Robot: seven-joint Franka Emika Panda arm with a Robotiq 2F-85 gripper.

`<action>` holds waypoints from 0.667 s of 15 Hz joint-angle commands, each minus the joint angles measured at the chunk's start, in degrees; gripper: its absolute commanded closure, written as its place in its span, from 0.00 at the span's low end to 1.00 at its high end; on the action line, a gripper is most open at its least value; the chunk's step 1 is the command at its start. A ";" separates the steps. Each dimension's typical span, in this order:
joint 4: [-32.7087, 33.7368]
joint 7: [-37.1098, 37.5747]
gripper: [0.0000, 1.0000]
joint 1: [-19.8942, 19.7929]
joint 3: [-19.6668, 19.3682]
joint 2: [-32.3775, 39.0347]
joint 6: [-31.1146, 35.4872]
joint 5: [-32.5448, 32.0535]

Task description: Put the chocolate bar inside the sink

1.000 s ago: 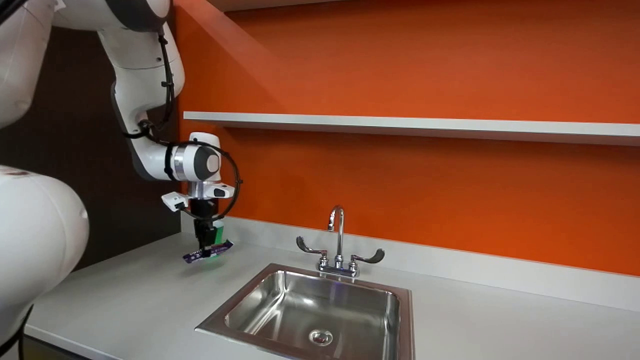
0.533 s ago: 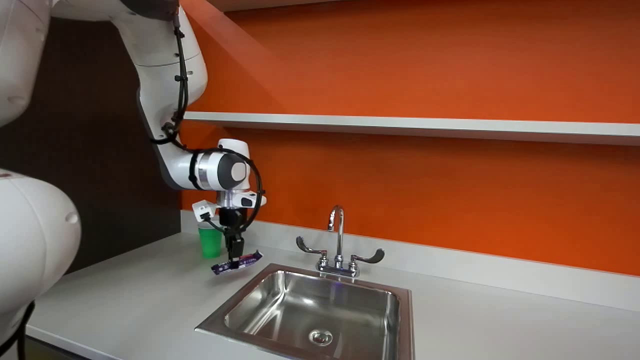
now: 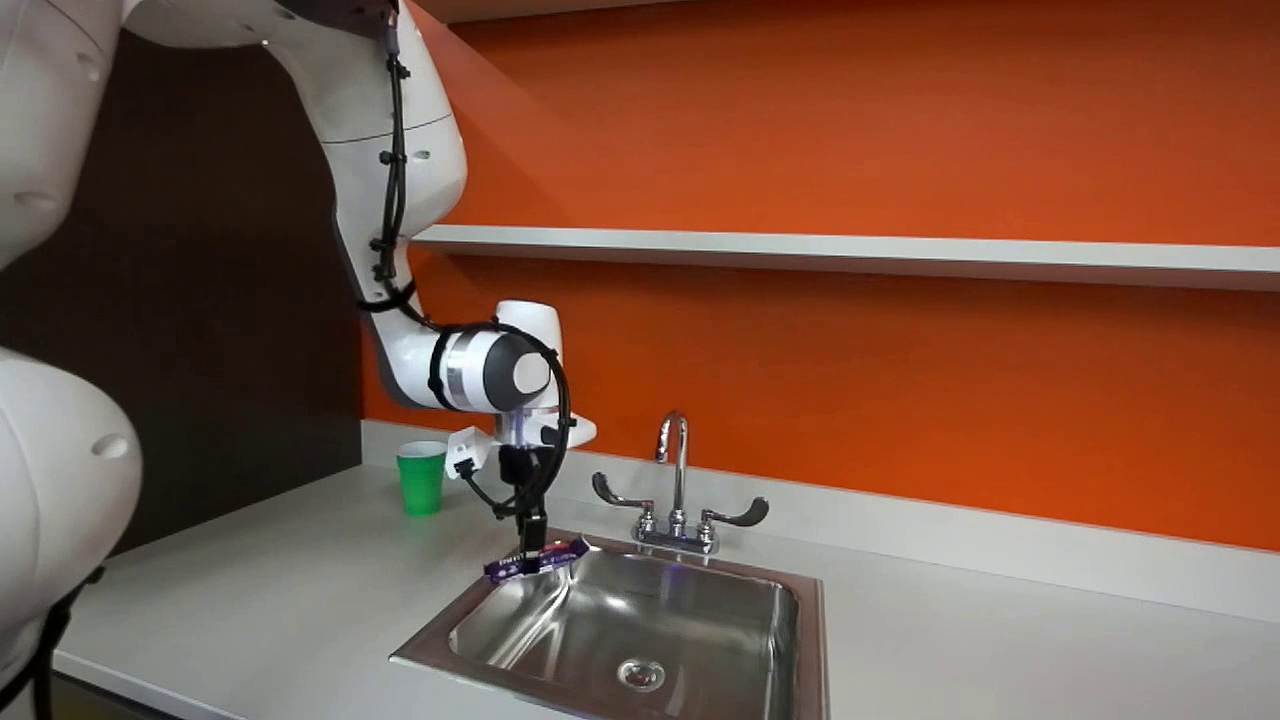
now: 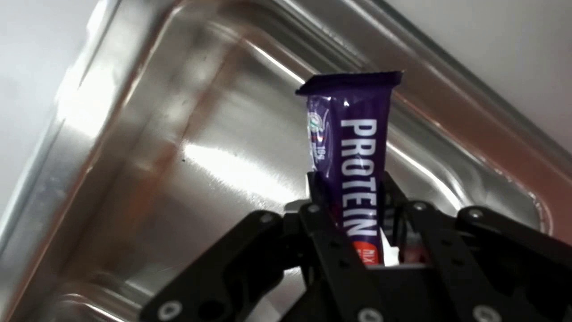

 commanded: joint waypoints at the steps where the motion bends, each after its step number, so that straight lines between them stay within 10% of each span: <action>1: -0.09 -0.18 0.92 -2.28 -0.73 1.15 2.67 1.10; 10: 4.58 -0.46 0.92 -3.10 -1.71 10.77 7.19 4.20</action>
